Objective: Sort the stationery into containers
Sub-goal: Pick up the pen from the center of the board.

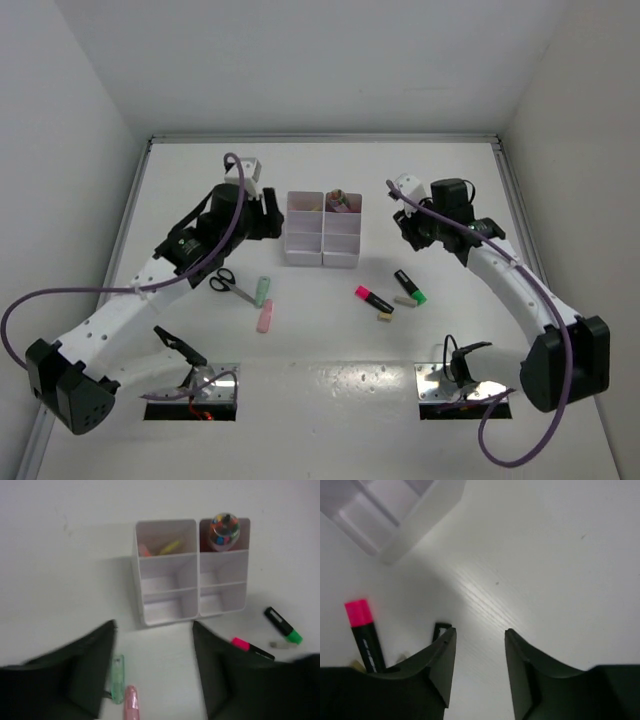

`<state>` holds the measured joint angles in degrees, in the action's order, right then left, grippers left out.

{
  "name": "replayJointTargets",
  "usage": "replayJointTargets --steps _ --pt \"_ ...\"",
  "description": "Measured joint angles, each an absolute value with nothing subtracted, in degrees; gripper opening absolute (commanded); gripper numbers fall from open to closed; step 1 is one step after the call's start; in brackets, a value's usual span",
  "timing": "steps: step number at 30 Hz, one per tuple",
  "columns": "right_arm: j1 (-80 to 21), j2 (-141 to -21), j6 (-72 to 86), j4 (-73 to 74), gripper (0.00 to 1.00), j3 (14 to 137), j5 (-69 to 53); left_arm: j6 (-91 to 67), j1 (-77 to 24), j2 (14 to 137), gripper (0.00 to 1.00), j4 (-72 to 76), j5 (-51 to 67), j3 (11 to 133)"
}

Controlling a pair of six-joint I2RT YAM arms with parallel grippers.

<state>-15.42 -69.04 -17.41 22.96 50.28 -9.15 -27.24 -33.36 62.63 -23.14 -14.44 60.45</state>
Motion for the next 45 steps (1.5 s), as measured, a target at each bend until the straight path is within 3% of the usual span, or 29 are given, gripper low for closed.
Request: replayJointTargets --steps 2,4,6,7,11,45 --pt "-15.4 -73.0 -18.3 25.8 0.56 51.9 -7.3 -26.2 -33.0 59.6 0.29 -23.6 -12.5 56.0" --pt "-15.4 -76.9 -18.5 27.9 0.59 52.2 -6.1 -24.9 -32.6 57.4 0.32 -24.2 -10.8 52.8" --pt "-15.6 -80.2 -18.6 30.3 0.61 52.2 -5.3 -23.7 -32.5 56.2 0.58 -24.4 -9.6 51.2" --pt "-15.7 -81.7 -18.6 31.1 0.61 52.2 -5.0 -23.2 -32.5 55.9 0.8 -24.6 -9.1 51.0" --pt "-16.0 -85.9 -18.2 33.1 0.61 52.2 -4.5 -22.5 -32.5 53.5 0.91 -23.9 -8.8 50.1" --pt "-21.1 -98.4 -13.4 32.3 0.48 52.2 -2.9 -21.8 -32.5 50.3 0.94 -23.5 -8.6 48.8"
